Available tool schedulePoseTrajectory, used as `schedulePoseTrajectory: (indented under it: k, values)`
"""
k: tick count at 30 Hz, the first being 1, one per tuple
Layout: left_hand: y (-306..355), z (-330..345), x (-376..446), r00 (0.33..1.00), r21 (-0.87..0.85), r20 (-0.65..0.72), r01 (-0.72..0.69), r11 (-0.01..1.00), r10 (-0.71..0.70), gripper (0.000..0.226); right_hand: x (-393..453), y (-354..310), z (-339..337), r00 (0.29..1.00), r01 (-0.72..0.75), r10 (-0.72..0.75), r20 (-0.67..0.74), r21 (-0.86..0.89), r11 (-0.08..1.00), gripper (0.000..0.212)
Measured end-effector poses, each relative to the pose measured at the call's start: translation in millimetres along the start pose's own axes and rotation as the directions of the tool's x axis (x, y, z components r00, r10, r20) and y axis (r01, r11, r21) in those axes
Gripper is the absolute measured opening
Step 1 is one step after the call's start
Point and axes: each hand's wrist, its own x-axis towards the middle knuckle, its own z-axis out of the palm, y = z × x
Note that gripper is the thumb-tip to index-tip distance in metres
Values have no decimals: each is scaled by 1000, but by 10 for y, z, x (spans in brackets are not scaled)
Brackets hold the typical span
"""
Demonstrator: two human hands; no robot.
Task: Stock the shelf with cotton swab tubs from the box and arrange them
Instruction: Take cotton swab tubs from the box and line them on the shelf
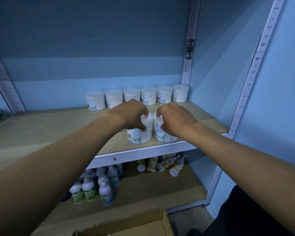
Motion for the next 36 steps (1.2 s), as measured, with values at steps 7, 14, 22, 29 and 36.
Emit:
schedulePoseTrajectory:
  k: [7,14,22,29,36]
  values:
    - [167,109,378,1000,23,-2,-13,1000,13,60,150,321,50,1000,-28,28,-1,-20,999,34]
    - [311,185,780,999,22,-19,-48,999,48,57,361,701,117,997,-78,78,5,-14,997,43]
    - [364,278,1230,996,20,-32,-79,997,80,53,630,989,254,994,-111,111,-20,-4,994,43]
    - [378,322,1574,995,-4,-51,-89,996,89,58,856,1241,358,990,-134,133,-38,-7,991,41]
    - [387,367,1916,993,-51,-88,-83,995,78,58,1132,1467,420,992,-127,126,-30,-35,991,47]
